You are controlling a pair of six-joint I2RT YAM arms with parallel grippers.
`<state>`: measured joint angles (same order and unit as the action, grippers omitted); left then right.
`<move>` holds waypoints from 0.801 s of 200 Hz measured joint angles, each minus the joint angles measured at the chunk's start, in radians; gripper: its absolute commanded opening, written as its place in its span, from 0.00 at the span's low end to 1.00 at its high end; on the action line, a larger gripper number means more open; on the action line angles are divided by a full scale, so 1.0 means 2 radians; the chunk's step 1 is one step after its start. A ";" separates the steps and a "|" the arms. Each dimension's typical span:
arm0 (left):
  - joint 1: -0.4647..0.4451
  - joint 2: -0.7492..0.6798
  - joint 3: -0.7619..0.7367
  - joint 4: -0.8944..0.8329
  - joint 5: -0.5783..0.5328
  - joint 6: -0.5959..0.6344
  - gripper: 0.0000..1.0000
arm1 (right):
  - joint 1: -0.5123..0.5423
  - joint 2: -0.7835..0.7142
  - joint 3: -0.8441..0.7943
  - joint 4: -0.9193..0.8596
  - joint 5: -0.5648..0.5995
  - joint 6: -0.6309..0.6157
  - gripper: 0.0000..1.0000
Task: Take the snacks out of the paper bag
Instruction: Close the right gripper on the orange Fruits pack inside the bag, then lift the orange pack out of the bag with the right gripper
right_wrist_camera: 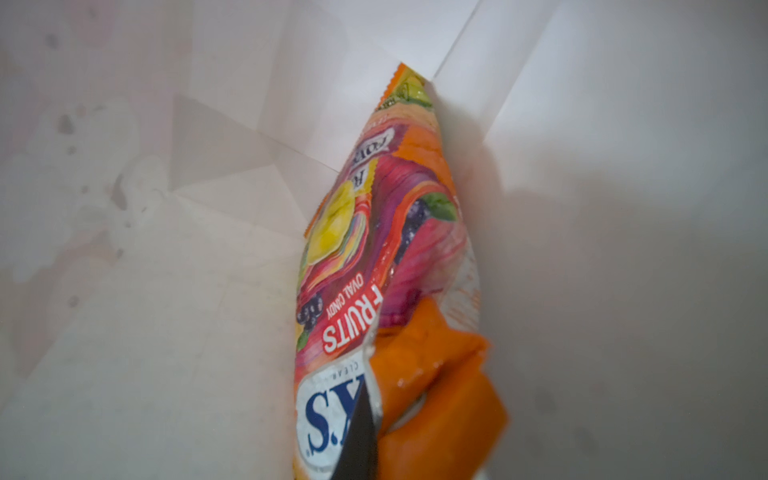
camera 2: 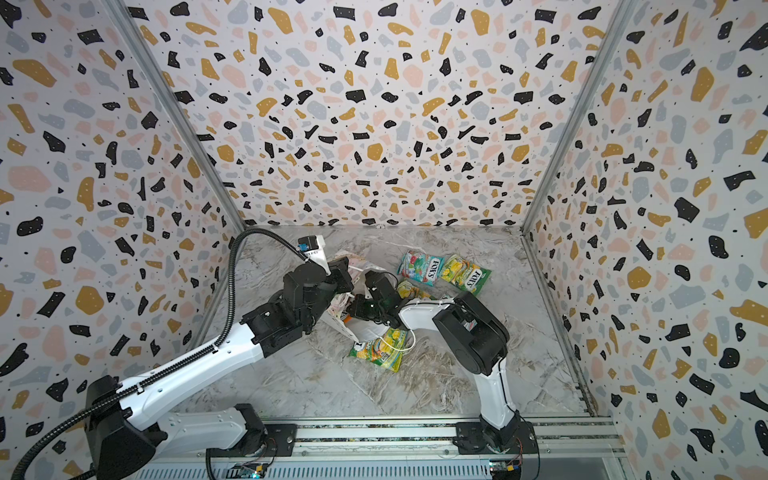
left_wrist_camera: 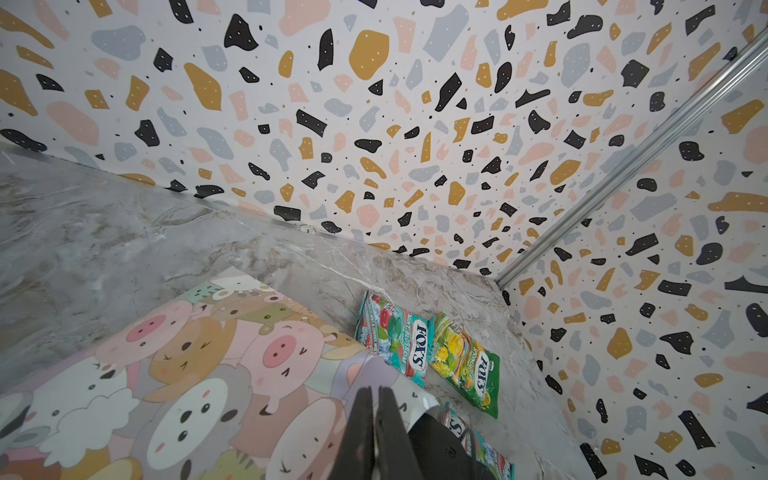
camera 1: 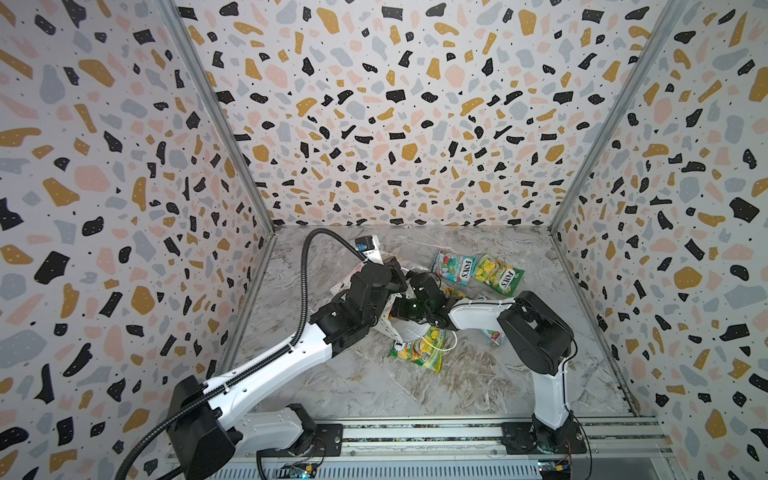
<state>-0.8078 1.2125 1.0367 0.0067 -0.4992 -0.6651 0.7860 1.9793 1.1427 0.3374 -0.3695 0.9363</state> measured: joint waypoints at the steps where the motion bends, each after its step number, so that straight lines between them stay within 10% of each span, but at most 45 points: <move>1: 0.000 0.000 0.000 0.000 -0.001 0.000 0.00 | 0.000 -0.001 -0.001 0.000 0.000 0.000 0.00; 160: 0.000 0.000 0.000 -0.026 -0.062 0.005 0.00 | 0.006 -0.149 -0.042 -0.046 -0.006 -0.053 0.00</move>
<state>-0.8078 1.2121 1.0367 -0.0460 -0.6239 -0.6544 0.7990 1.6810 1.0595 0.2451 -0.3817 0.8299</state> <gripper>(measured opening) 0.047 0.055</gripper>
